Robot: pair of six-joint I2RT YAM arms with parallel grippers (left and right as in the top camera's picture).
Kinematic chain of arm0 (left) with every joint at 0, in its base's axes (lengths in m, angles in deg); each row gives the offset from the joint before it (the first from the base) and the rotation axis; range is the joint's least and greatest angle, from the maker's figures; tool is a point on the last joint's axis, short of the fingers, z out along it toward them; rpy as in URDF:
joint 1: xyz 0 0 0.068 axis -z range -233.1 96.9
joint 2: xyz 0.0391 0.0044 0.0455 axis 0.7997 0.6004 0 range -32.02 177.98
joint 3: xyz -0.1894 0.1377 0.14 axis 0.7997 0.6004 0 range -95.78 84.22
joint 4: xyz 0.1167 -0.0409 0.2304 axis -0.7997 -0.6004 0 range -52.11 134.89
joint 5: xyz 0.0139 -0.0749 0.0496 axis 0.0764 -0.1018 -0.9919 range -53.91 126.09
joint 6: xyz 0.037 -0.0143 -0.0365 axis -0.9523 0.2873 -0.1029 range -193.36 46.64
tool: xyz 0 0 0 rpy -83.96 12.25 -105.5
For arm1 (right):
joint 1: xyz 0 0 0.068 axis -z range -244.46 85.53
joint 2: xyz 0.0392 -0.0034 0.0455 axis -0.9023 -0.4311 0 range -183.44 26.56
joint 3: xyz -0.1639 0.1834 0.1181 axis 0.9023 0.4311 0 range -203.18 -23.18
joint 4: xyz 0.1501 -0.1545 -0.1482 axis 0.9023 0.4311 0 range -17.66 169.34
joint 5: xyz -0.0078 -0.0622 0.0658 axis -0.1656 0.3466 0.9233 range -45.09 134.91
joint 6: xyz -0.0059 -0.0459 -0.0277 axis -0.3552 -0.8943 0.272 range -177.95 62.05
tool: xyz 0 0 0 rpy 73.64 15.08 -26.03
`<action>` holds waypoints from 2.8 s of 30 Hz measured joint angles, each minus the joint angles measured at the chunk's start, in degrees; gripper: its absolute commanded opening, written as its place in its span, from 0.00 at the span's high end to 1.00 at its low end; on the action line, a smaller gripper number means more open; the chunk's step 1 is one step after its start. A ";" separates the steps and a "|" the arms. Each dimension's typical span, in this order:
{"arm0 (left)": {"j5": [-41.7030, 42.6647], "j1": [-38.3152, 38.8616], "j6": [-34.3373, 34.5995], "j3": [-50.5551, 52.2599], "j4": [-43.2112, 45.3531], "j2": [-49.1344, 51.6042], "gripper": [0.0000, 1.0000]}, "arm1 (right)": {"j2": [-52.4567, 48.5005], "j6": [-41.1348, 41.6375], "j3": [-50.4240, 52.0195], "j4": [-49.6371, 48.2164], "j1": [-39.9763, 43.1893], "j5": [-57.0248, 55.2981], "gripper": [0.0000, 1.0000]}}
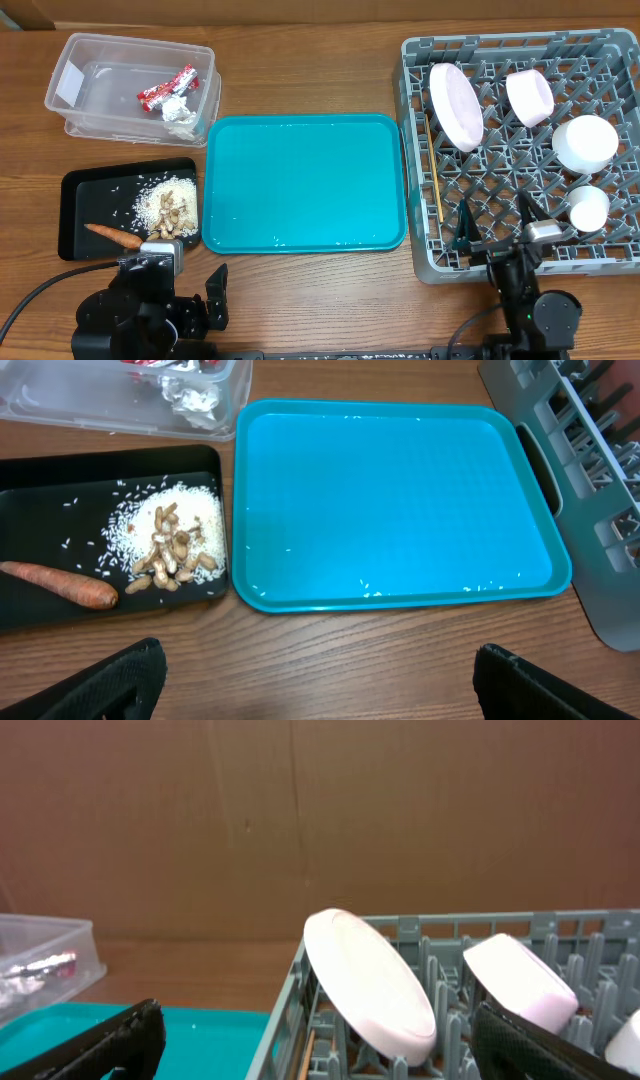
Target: Sort waste into correct bins and load items into the dishwasher
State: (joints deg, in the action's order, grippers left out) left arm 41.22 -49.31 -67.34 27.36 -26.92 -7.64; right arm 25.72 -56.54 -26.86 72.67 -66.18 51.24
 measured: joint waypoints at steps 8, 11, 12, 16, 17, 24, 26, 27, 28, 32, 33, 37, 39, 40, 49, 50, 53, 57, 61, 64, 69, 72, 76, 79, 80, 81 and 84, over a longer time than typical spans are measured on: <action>0.00 0.00 -0.02 0.00 -0.02 0.00 0.00 | 0.02 -0.87 2.62 4.39 -0.22 -1.05 0.00; 0.00 0.00 -0.02 0.00 0.00 0.00 0.00 | 0.02 -1.01 2.62 4.39 -0.20 -1.18 0.00; -0.02 0.00 -0.02 0.00 0.00 0.00 0.00 | 0.02 -1.03 2.62 4.39 -0.22 -1.22 0.00; 0.00 0.00 0.00 0.00 0.00 0.00 0.00 | 0.02 -1.03 2.62 4.39 -0.22 -1.25 0.00; 0.00 0.00 -0.02 0.00 0.00 0.00 0.00 | 0.02 -1.03 2.62 4.39 -0.22 -1.27 0.00; 0.00 0.00 -0.02 0.00 -0.02 0.00 0.00 | 0.02 -1.03 2.62 4.42 -0.22 -1.22 0.00; 0.00 0.00 0.00 0.00 -0.02 0.00 0.00 | 0.02 -1.03 2.62 4.37 -0.22 -1.22 0.00; 0.00 0.00 0.00 0.00 -0.02 0.00 0.00 | 0.02 -1.03 2.62 4.39 -0.22 -1.25 0.00; 0.00 0.00 -0.02 0.00 -0.02 0.00 0.00 | 0.02 -1.03 2.62 4.37 -0.22 -1.22 0.00; -0.02 0.00 0.00 0.00 0.00 0.00 0.00 | 0.02 -1.03 2.62 4.37 -0.22 -1.22 0.00; -0.02 0.00 0.00 0.00 0.00 0.00 0.00 | 0.02 -1.03 2.62 4.39 -0.22 -1.22 0.00; 0.00 0.00 -0.02 0.00 -0.02 0.00 0.00 | 0.02 -1.03 2.62 4.39 -0.22 -1.25 0.00; 0.00 0.00 -0.02 0.00 0.00 0.00 0.00 | 0.02 -1.03 2.62 4.42 -0.22 -1.22 0.00; -0.02 0.00 0.00 0.00 0.00 0.00 0.00 | 0.02 -1.03 2.62 4.42 -0.22 -1.25 0.00; -0.07 -0.02 -0.02 0.02 0.17 -0.02 0.00 | 0.02 -1.01 2.62 4.39 -0.20 -1.25 0.00; -0.24 -0.02 -0.02 0.26 0.96 -0.24 0.01 | 0.02 -1.03 2.62 4.39 -0.22 -1.25 0.00; -0.48 -0.02 -0.31 3.15 7.37 -2.54 0.00 | 0.04 -1.05 2.62 4.31 -0.20 -1.25 0.00; -0.68 -0.02 -1.77 12.66 19.26 -8.70 0.00 | 0.04 -1.03 2.62 4.37 -0.22 -1.27 0.00; -0.92 -0.02 -2.43 25.88 29.79 -15.41 0.00 | 0.04 -1.05 2.62 4.33 -0.26 -1.25 0.00; -1.09 -0.02 -2.89 35.15 39.91 -19.61 0.00 | 0.04 -1.03 2.62 4.35 -0.24 -1.27 0.00; -1.11 -0.02 -3.02 46.84 58.58 -23.26 0.00 | 0.04 -1.05 2.62 4.37 -0.26 -1.25 0.00; -1.40 -0.02 -3.17 51.74 69.02 -23.41 0.00 | 0.04 -1.05 2.62 4.37 -0.26 -1.25 0.00; -2.40 -0.02 -3.26 55.49 72.06 -23.52 0.00 | 0.04 -1.07 2.62 4.35 -0.26 -1.27 0.00; -2.95 -0.02 -3.26 56.22 67.89 -23.52 0.00 | 0.04 -1.05 2.62 4.35 -0.26 -1.25 0.00; -3.08 -0.02 -3.26 56.35 67.52 -23.52 0.00 | 0.04 -1.05 2.62 4.35 -0.26 -1.25 0.00; -3.26 -0.02 -3.26 56.35 67.54 -23.52 0.00 | 0.04 -1.05 2.62 4.33 -0.26 -1.25 0.00; -3.34 -0.02 -3.26 56.35 67.52 -23.52 0.00 | 0.04 -1.05 2.62 4.37 -0.26 -1.25 0.00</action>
State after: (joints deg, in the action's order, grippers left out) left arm 37.87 -49.33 -70.59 83.71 40.59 -31.16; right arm 25.77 -57.59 -24.24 77.05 -66.44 50.00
